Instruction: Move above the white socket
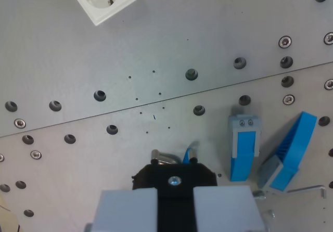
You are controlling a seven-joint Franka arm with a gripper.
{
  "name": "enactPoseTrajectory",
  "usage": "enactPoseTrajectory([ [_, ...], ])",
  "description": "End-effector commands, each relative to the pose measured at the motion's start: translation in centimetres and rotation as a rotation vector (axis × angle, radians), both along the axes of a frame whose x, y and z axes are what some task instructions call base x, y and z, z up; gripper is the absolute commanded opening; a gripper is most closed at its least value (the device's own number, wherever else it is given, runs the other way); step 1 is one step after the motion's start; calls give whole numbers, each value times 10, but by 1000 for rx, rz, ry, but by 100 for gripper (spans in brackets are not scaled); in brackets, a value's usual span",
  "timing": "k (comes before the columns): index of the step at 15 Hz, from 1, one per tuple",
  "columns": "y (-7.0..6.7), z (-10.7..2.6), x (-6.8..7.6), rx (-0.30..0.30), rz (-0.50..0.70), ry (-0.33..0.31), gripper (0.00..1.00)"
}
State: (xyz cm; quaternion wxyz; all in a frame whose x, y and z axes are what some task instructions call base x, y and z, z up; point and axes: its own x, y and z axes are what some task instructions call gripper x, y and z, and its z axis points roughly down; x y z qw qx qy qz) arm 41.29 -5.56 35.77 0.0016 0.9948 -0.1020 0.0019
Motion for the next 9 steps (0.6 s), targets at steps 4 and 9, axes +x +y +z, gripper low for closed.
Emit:
enactPoseTrajectory([
  [4,0,0,0,0,1,-1,0],
  [9,0,-2,0,0,17,-1,0],
])
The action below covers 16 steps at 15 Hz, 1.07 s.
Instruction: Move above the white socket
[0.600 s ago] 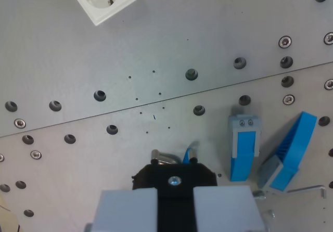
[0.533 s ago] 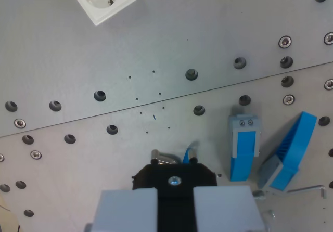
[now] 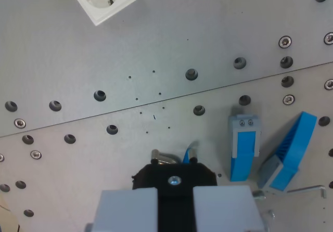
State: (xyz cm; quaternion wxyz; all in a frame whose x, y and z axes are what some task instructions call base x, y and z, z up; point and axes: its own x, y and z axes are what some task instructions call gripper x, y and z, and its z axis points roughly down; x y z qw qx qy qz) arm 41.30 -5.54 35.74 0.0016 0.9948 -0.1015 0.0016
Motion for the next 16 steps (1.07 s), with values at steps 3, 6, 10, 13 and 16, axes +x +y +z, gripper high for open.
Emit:
enactPoseTrajectory([
  [3,1,-6,1,-1,36,-7,0],
  [6,3,-12,3,-2,65,-19,0],
  [10,6,-24,7,-4,101,-39,0],
  [13,8,-34,8,-5,133,-52,0],
  [16,12,-46,10,-7,170,-67,0],
])
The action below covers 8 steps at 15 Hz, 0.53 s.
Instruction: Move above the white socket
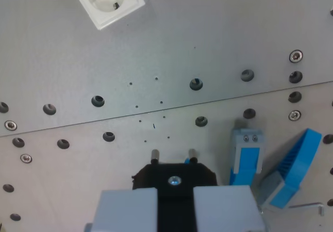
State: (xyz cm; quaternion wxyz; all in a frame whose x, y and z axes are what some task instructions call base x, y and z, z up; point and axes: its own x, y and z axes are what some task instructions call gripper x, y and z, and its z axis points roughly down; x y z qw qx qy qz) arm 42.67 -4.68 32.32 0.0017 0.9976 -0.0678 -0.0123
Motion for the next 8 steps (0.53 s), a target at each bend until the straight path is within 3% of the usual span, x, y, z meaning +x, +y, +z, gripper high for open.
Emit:
enactPoseTrajectory([
  [1,5,-17,-3,-5,117,-99,0],
  [8,15,-51,8,-4,209,-83,0],
])
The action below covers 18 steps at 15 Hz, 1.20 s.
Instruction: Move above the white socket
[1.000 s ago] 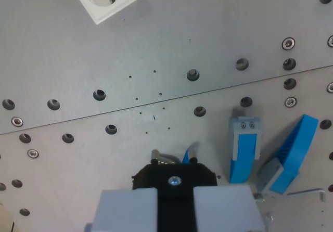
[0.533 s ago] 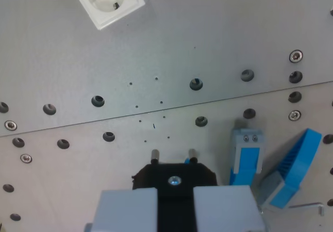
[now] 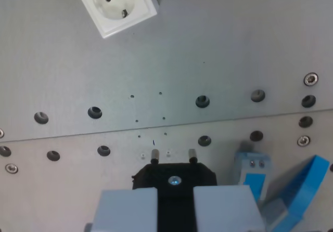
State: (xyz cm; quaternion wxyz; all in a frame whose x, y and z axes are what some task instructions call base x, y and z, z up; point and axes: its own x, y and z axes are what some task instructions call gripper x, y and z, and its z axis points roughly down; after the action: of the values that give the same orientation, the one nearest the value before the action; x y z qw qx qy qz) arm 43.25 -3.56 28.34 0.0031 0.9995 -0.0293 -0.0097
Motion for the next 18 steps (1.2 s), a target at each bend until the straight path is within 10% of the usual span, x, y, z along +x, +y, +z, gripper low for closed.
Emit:
enactPoseTrajectory([
  [1,5,-16,4,2,146,-76,0],
  [18,30,-99,30,-3,332,-85,0],
])
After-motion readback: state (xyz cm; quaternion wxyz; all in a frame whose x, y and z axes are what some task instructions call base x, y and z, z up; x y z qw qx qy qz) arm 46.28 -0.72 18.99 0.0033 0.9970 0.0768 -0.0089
